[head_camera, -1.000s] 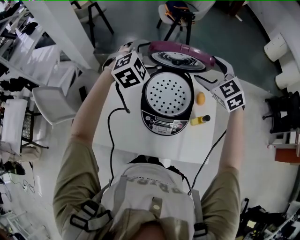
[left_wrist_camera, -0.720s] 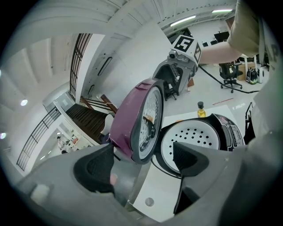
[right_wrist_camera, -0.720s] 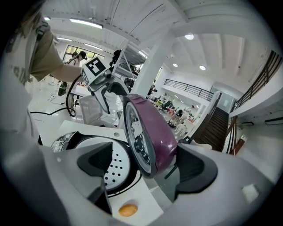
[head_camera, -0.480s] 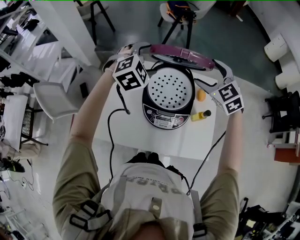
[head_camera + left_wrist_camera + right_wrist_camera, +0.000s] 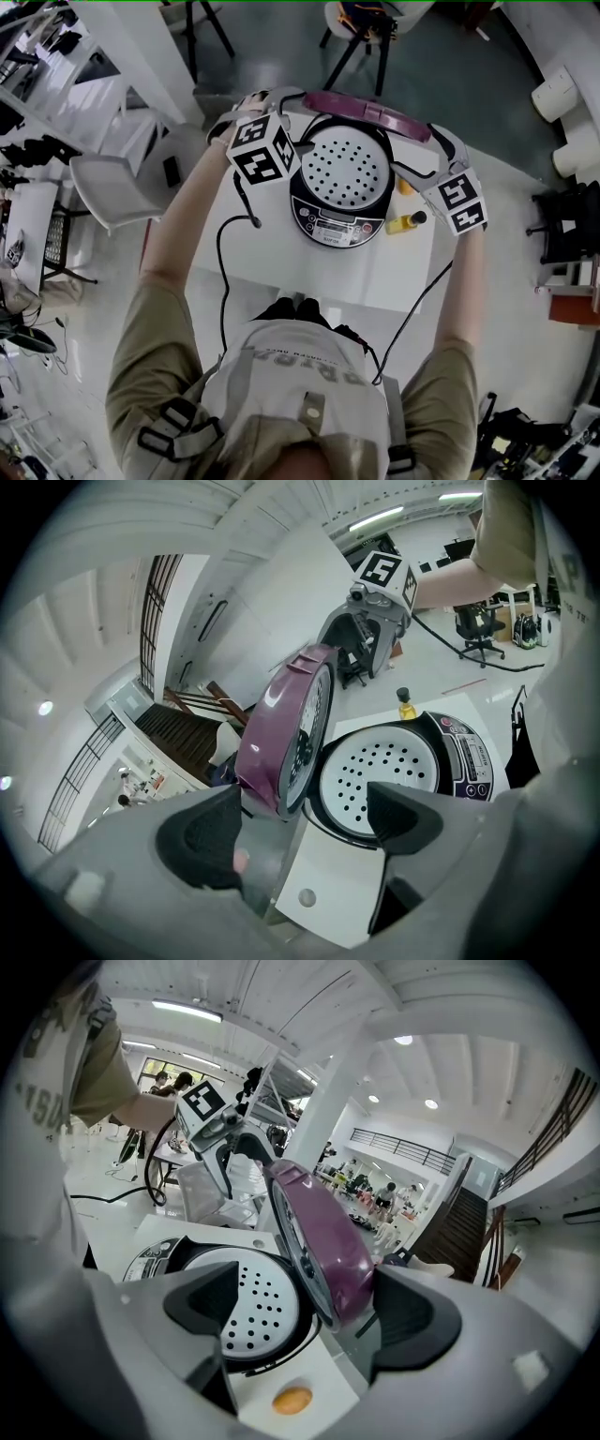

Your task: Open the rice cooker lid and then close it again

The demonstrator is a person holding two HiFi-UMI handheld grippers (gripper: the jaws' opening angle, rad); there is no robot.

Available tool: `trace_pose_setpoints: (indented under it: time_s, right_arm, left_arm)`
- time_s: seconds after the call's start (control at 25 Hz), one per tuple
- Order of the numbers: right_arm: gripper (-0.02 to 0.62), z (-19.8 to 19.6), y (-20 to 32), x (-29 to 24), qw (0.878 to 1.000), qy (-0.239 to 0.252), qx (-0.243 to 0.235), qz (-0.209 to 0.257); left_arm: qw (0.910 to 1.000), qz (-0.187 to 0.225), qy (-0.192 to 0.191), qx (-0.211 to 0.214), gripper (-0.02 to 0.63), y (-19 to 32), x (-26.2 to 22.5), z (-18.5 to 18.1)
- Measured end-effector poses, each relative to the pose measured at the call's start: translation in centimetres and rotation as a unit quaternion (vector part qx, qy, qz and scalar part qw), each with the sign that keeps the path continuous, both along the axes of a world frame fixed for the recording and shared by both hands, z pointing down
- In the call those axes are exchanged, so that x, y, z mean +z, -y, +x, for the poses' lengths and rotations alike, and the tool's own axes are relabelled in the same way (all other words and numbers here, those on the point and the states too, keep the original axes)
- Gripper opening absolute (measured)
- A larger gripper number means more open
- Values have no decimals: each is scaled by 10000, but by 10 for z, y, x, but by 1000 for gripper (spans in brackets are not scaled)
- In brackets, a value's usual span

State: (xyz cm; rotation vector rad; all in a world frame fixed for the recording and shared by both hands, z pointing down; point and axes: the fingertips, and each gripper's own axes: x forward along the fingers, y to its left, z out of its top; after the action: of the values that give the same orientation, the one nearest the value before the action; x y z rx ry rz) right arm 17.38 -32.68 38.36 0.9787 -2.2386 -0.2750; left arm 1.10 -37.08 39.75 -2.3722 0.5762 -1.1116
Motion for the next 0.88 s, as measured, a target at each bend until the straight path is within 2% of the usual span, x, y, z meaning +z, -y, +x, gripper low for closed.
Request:
trace_pose_setpoints:
  time_s: [0.88]
  right_arm:
    - [423, -5, -28, 16, 9989, -379, -248, -81]
  left_arm:
    - [9999, 34, 120, 104, 431, -26, 15, -6]
